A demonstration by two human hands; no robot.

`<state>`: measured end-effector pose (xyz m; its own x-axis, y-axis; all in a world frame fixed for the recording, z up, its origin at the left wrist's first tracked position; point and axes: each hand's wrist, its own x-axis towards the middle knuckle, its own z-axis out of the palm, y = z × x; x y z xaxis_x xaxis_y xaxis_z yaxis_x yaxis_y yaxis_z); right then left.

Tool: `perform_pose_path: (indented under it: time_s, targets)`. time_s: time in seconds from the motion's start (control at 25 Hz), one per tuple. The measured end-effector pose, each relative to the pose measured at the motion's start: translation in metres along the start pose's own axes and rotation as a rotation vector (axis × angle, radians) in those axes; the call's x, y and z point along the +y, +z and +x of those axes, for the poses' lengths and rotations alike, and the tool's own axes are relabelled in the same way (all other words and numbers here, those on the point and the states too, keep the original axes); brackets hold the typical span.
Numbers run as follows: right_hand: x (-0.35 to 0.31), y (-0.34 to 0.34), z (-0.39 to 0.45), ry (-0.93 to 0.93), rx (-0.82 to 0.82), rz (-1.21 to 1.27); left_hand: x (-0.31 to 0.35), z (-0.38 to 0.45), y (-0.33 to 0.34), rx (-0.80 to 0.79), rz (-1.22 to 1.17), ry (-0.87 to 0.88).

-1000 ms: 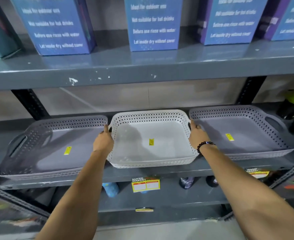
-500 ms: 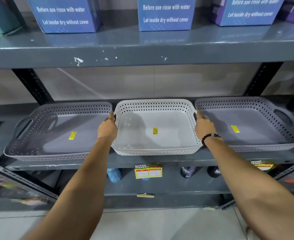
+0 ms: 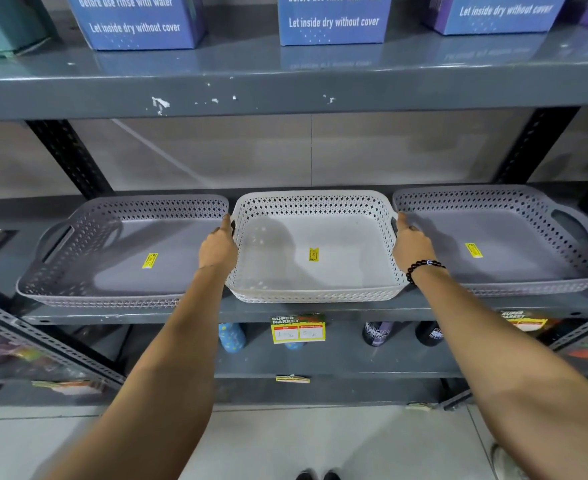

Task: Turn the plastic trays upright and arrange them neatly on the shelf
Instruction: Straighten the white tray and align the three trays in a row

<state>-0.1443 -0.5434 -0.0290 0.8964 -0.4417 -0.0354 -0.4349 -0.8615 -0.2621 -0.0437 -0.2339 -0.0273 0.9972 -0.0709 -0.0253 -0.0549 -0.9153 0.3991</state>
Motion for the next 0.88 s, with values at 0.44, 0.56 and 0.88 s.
perform_pose_path:
  time_s: [0.44,0.56,0.88]
  targets:
    - [0.0016,0.0004,-0.0047,0.01,0.008,0.022,-0.0002,-0.0054,-0.001,0.007,-0.008,0.006]
    - [0.0019,0.0008,-0.0048,0.006,0.01,0.006,-0.0011,-0.0042,-0.0003,0.006,-0.013,0.004]
    - [0.0038,0.0033,0.0034,-0.04,0.024,-0.045,-0.0018,0.0045,0.0004,-0.007,0.027,0.04]
